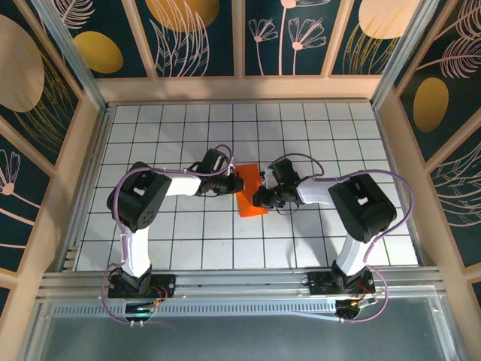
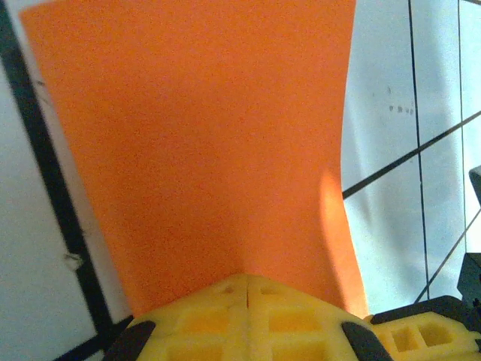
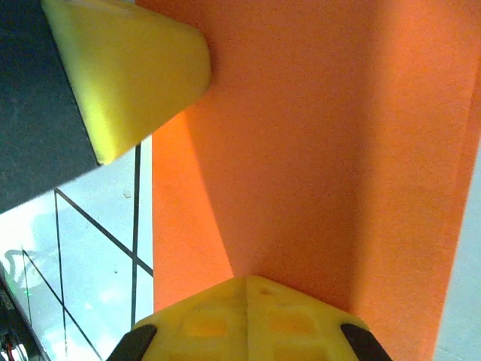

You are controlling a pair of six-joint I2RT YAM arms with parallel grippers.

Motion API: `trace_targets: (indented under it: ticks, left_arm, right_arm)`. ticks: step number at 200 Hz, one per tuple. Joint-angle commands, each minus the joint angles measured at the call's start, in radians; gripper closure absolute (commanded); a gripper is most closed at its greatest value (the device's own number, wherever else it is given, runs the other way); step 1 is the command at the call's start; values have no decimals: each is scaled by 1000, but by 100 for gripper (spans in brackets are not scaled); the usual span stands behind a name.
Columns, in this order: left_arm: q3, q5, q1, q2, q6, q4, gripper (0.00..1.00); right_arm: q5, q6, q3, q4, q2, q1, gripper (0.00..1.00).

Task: Fold a paper plane with a square sheet of paper (fold left side to right side)
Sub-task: First fold the square sheet of paper in half at the center of the table.

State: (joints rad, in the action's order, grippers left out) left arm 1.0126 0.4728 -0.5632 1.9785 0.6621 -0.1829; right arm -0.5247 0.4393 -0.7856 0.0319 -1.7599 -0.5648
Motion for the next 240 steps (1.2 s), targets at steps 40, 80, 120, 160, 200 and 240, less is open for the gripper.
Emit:
trace_targets:
  ticks: [40,80,120,160,200,240]
  left_arm:
    - [81,-103,104,85,-38,7,100]
    - [160,-115,151,140,-47,22,100]
    - [248,-122,170,207,-54,49,100]
    - [264,-137,171,224,-62,62,100]
    - [229,-155,171,137,-86,62,100]
    - [114,-132,170,-36,-88,29,100]
  right_arm:
    - [157,-36,43,-140,-71,12,100]
    - [154,-31,49,-134,-71,12,100]
    - [149,-25,52,-129,-68,12,100]
    - [135,-9,56,-119,-57,11,100]
    - [110,24,58,-88,-41,12,100]
    - [104,40,55,-80,-26,11,100]
